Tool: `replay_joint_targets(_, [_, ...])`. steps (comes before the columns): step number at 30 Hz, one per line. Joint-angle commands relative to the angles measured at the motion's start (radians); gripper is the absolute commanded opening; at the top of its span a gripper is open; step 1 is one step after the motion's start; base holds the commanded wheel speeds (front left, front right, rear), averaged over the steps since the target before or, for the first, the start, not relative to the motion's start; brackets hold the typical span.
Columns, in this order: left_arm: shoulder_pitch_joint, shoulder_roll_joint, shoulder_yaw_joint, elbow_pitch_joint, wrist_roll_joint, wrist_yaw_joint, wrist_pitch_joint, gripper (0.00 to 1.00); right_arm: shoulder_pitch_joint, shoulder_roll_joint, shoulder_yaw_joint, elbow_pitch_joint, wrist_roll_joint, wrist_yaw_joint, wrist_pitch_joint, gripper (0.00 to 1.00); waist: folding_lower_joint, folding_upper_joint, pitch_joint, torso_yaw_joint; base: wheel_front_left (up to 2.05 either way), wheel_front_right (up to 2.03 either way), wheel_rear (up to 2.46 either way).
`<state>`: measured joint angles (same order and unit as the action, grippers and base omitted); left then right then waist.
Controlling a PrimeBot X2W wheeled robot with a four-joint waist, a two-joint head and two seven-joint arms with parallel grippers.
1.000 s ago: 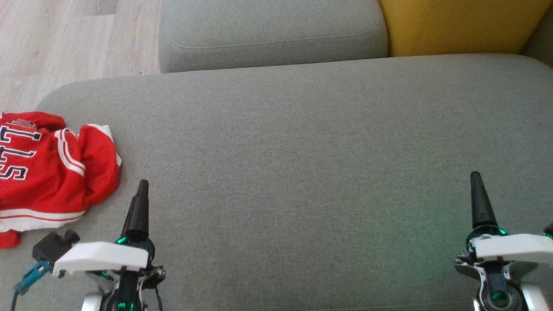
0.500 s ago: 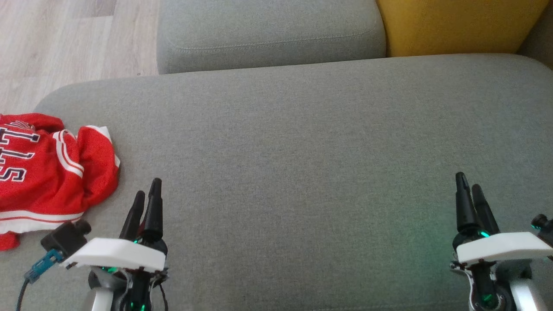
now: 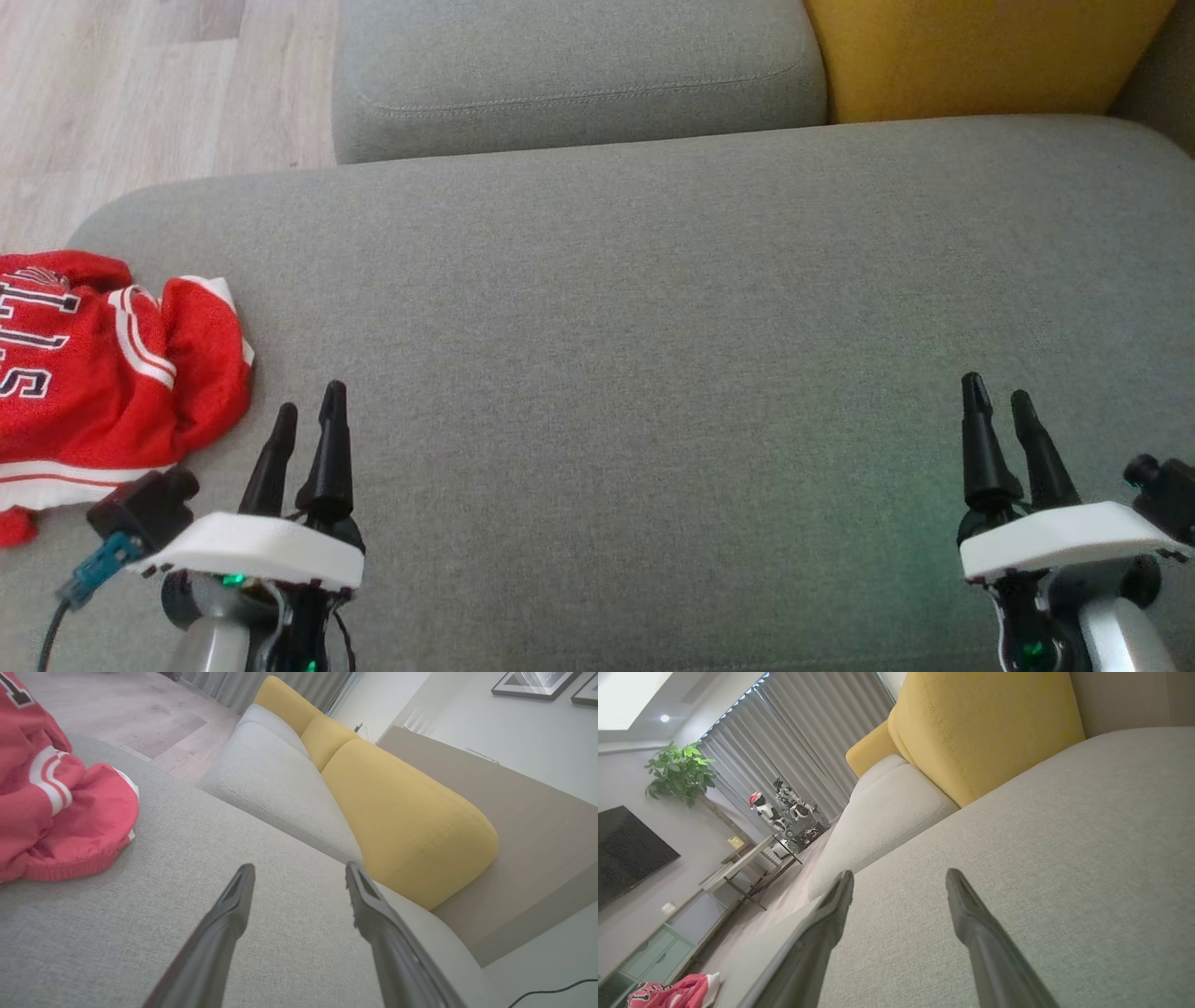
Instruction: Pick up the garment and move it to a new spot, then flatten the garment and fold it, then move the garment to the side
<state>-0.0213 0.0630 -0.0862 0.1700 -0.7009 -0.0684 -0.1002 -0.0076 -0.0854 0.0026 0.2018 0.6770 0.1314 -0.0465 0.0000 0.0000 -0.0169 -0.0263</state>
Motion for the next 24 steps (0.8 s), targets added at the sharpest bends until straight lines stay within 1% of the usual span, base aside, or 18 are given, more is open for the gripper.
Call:
replay_joint_targets(1, [-0.026, 0.021, 0.012, -0.040, 0.044, 0.009, -0.017, 1.00, -0.021, -0.026, 0.024, -0.044, -0.047, 0.000, -0.021, 1.00, 0.0000, 0.0000, 0.000, -0.001, 0.00, 0.00, 0.00])
replay_joint_targets(14, [-0.006, 0.028, -0.001, -0.056, 0.208, 0.026, -0.055, 1.00, -0.024, -0.045, 0.069, -0.062, -0.216, -0.001, -0.053, 1.00, 0.0000, 0.0000, -0.002, -0.001, 0.00, 0.00, 0.00])
replay_joint_targets(15, [-0.006, 0.028, -0.001, -0.056, 0.208, 0.026, -0.055, 1.00, -0.024, -0.045, 0.069, -0.062, -0.216, -0.001, -0.053, 1.00, 0.0000, 0.0000, -0.002, -0.001, 0.00, 0.00, 0.00])
replay_joint_targets(24, [0.004, 0.035, -0.015, -0.066, 0.337, 0.040, -0.084, 1.00, -0.024, -0.056, 0.094, -0.073, -0.343, -0.001, -0.076, 1.00, 0.0000, 0.0000, -0.004, -0.003, 0.00, 0.00, 0.00])
